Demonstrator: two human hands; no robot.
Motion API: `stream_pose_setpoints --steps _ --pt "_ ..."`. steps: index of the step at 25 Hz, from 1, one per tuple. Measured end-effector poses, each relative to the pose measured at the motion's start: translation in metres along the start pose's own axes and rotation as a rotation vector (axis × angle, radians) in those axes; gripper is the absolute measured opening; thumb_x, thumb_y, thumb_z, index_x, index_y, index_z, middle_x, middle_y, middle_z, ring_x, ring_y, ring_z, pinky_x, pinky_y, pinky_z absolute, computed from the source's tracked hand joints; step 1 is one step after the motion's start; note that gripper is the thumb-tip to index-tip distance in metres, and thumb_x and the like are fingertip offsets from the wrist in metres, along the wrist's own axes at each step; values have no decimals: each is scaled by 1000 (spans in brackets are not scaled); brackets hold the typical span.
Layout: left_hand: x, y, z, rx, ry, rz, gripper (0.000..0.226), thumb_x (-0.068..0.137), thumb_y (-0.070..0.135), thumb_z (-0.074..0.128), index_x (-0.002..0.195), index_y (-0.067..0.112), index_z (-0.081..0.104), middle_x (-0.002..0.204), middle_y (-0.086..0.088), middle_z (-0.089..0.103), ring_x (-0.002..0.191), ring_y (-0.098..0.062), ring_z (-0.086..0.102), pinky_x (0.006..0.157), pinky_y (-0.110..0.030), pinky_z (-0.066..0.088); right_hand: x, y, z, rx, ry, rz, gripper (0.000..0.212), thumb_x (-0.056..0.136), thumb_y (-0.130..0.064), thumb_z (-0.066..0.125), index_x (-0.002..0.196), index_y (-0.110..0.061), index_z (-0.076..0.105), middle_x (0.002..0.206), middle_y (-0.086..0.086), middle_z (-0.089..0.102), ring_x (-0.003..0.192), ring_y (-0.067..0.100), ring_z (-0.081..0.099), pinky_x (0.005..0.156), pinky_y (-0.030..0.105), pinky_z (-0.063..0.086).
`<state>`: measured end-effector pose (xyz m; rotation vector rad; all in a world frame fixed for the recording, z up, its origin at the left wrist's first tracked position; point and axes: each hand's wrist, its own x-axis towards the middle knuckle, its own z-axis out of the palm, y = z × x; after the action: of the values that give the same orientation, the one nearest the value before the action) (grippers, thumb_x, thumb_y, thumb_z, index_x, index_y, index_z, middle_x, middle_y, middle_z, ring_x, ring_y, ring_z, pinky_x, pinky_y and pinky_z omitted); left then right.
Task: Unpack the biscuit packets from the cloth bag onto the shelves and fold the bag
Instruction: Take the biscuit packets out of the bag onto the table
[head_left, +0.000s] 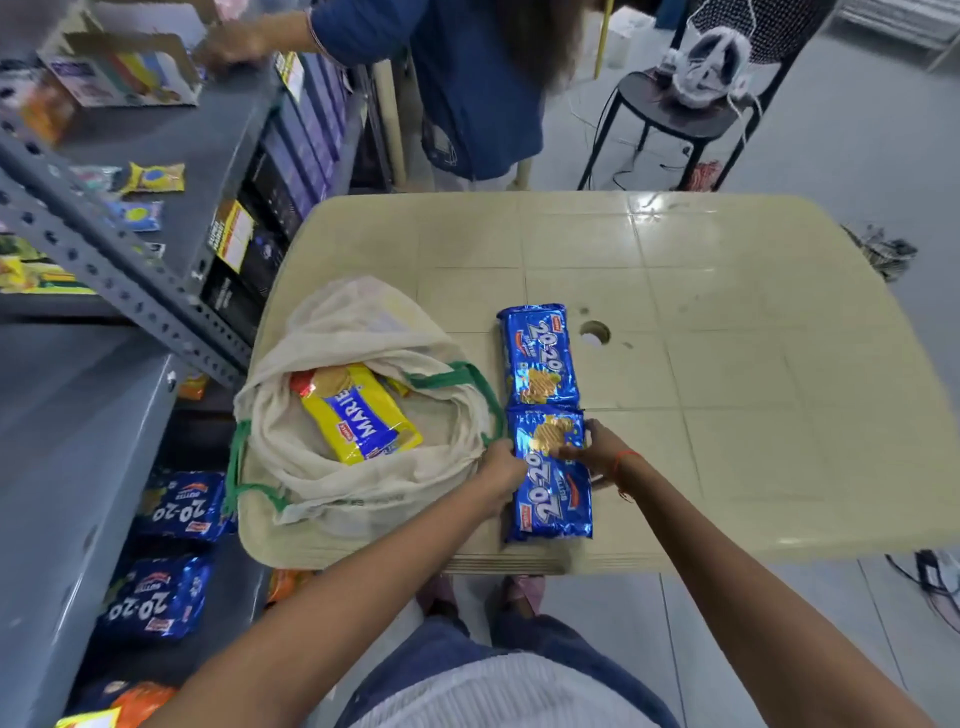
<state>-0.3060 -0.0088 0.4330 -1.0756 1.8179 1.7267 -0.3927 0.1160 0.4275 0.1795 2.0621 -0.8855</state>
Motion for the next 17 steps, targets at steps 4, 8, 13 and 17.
stream_pose_setpoints --steps 4,8,13,17 --pt "12 22 -9 -32 -10 -20 15 90 3 46 96 15 52 75 -1 57 62 -13 55 46 -20 48 11 -21 0 -58 110 -67 55 80 -26 70 127 -12 45 125 15 60 106 34 61 83 53 55" --pt "19 32 -15 -23 -41 -33 25 91 3 45 110 16 54 73 2 54 65 -11 53 59 -23 44 18 -29 0 -162 145 -110 52 81 -29 69 125 -10 49 129 15 59 113 34 58 90 49 52" --pt "21 15 -18 49 -51 -85 25 85 -3 46 70 17 49 57 -4 49 54 -16 43 54 -24 35 15 -23 3 -249 145 25 62 78 -35 71 125 -5 43 130 18 53 118 37 53 92 48 50" --pt "23 15 -45 -52 164 43 10 78 8 54 71 16 57 69 -11 66 62 -24 56 60 -28 44 11 -53 26 -482 459 -268 66 80 -35 67 130 -1 40 129 24 43 119 42 43 97 44 40"
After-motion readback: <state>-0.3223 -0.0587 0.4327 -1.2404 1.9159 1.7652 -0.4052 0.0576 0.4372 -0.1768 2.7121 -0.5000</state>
